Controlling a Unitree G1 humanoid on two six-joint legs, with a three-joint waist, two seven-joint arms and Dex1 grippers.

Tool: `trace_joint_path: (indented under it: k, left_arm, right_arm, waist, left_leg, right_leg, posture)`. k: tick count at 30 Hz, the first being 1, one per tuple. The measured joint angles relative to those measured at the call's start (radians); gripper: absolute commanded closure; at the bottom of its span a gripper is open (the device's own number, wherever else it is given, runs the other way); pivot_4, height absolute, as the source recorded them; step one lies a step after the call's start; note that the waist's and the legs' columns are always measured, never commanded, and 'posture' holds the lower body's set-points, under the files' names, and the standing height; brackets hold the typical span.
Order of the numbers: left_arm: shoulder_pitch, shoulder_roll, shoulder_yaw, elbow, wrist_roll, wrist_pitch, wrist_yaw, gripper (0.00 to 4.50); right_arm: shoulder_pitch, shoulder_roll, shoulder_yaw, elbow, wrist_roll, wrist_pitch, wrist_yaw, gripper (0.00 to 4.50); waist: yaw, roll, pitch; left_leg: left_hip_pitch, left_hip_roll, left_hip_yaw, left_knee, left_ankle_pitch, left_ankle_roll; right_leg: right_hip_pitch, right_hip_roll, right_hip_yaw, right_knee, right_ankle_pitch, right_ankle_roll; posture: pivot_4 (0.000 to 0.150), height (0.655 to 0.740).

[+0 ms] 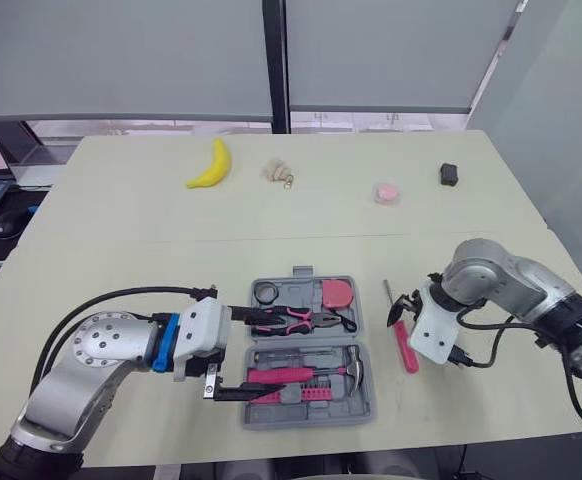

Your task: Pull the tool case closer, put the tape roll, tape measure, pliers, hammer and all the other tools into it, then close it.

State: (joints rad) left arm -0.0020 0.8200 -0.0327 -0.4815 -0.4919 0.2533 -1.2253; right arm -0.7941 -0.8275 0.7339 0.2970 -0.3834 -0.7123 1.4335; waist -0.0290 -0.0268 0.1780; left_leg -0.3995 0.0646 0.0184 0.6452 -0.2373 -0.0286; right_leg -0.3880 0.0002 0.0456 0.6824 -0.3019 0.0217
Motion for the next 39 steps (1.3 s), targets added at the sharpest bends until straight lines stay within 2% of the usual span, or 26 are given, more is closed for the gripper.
trace_joint_path:
  k: [4, 9, 17, 21, 25, 30, 32, 36, 39]
  left_arm:
    - [0.000, -0.009, -0.010, -0.006, 0.003, 0.001, 0.017, 0.00]
    - [0.000, -0.018, -0.032, -0.015, 0.008, 0.001, 0.036, 0.00]
    - [-0.018, -0.033, -0.065, -0.017, 0.023, 0.001, 0.049, 0.00]
    - [-0.034, -0.039, -0.080, -0.015, 0.027, 0.001, 0.056, 0.00]
    - [-0.050, -0.042, -0.088, -0.011, 0.027, 0.001, 0.057, 0.00]
    - [-0.056, -0.053, -0.095, 0.010, 0.030, -0.001, 0.057, 0.00]
    - [-0.061, -0.060, -0.097, 0.019, 0.030, -0.003, 0.056, 0.00]
    - [-0.080, -0.062, -0.099, 0.031, 0.031, -0.004, 0.053, 0.00]
    - [-0.093, -0.062, -0.099, 0.051, 0.035, -0.015, 0.042, 0.00]
  right_arm:
    - [-0.029, 0.057, 0.031, 0.123, -0.076, -0.063, -0.024, 0.84]
    - [-0.055, 0.089, 0.037, 0.221, -0.128, -0.115, -0.064, 2.01]
    - [-0.070, 0.099, 0.033, 0.263, -0.150, -0.113, -0.087, 3.52]
    - [-0.039, 0.088, 0.009, 0.212, -0.126, -0.051, -0.078, 3.63]
    - [0.033, 0.038, -0.056, 0.063, -0.038, 0.084, -0.025, 3.63]
    - [0.183, -0.100, -0.204, -0.210, 0.109, 0.387, 0.053, 3.63]
    - [0.276, -0.151, -0.288, -0.339, 0.175, 0.583, 0.064, 3.63]
    - [0.433, -0.198, -0.471, -0.600, 0.338, 1.142, 0.052, 3.63]
    - [0.497, -0.200, -0.570, -0.731, 0.440, 1.536, -0.004, 3.63]
  waist:
    - [0.000, 0.000, 0.000]
    - [0.000, 0.000, 0.000]
    - [-0.002, 0.000, 0.000]
    - [-0.001, 0.000, 0.000]
    - [0.000, 0.001, 0.000]
    - [0.003, 0.001, 0.001]
    - [0.007, 0.001, 0.001]
    - [0.004, 0.001, 0.001]
    - [-0.002, 0.001, 0.001]
  left_leg:
    - [0.000, 0.000, 0.000, 0.000, 0.000, 0.000]
    - [0.001, 0.000, 0.000, 0.001, 0.000, 0.000]
    - [0.005, 0.000, 0.000, 0.002, 0.001, 0.000]
    - [0.006, -0.001, 0.000, 0.003, 0.001, -0.001]
    - [0.005, -0.001, -0.002, 0.002, 0.001, -0.001]
    - [0.003, -0.001, -0.004, 0.002, 0.001, -0.001]
    - [0.002, -0.001, -0.006, 0.002, 0.001, -0.001]
    - [0.003, -0.001, -0.008, 0.002, 0.001, -0.001]
    - [0.003, -0.001, -0.008, 0.002, 0.002, -0.003]
  right_leg:
    - [0.000, 0.000, 0.000, 0.001, 0.000, 0.000]
    - [0.000, 0.000, 0.000, 0.002, 0.000, 0.000]
    - [0.001, 0.000, 0.001, 0.010, 0.000, -0.001]
    - [0.000, 0.000, 0.001, 0.014, -0.001, -0.003]
    - [0.000, 0.000, 0.000, 0.015, -0.001, -0.003]
    - [0.000, 0.000, -0.001, 0.014, -0.002, -0.003]
    - [0.000, 0.000, -0.001, 0.014, -0.002, -0.004]
    - [0.001, 0.000, -0.002, 0.014, -0.003, -0.004]
    - [0.001, 0.001, -0.002, 0.014, -0.003, -0.004]
  posture:
    - [0.150, 0.7274]
    - [0.150, 0.7274]
    - [0.150, 0.7274]
    - [0.150, 0.7274]
    - [0.150, 0.7274]
    - [0.150, 0.7274]
    - [0.150, 0.7274]
    - [0.150, 0.7274]
    - [0.150, 0.7274]
